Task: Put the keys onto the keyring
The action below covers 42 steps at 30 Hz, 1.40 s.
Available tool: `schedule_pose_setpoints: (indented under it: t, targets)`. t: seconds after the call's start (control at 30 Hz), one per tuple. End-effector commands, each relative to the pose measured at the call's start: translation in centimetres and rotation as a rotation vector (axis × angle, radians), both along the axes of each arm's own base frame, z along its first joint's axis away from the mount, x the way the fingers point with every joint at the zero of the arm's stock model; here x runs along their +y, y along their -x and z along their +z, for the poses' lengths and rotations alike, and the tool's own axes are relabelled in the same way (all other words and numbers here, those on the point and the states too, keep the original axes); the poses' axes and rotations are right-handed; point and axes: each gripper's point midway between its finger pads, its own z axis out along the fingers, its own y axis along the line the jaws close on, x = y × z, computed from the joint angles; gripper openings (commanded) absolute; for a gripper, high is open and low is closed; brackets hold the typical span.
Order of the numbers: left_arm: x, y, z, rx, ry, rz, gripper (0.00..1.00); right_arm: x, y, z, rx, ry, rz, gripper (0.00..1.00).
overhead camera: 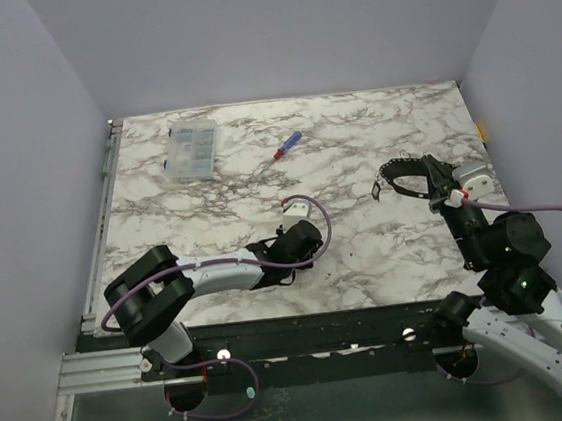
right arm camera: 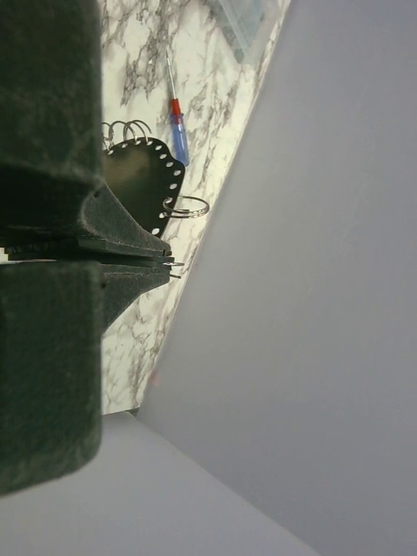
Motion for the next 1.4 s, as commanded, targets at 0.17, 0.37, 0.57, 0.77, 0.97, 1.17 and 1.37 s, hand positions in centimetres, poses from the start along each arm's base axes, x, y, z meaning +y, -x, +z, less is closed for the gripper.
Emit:
schedule_pose_setpoints:
  t: [0.17,0.37,0.57,0.77,0.97,1.17,1.37]
  targets:
    - [-1.7,-0.1,-0.9,0.068,0.037,0.005,0.37,0.0,0.5,0.6,-0.038,-0.024,0.018,0.00]
    - [-2.0,0.1,-1.8,0.091,0.029,0.005,0.32,-0.1,0.6,0.6,-0.039,-0.024,0.018,0.01]
    - [-1.7,0.0,-2.1,0.087,0.016,0.008,0.22,-0.1,0.6,0.5,-0.038,-0.022,0.018,0.01]
    - [-1.7,-0.1,-2.0,0.081,0.013,0.008,0.10,-0.1,0.5,0.5,-0.038,-0.021,0.017,0.01]
    - [-2.1,-0.4,-1.3,0.053,0.044,-0.006,0.00,-0.1,0.6,0.5,-0.037,-0.022,0.019,0.01]
    - [-2.0,-0.2,1.4,-0.023,0.085,-0.079,0.00,-0.1,0.8,0.5,-0.030,-0.012,0.027,0.01]
    - [-0.9,0.3,4.4,-0.111,0.096,-0.153,0.00,-0.2,0.9,0.6,-0.028,0.003,0.022,0.01]
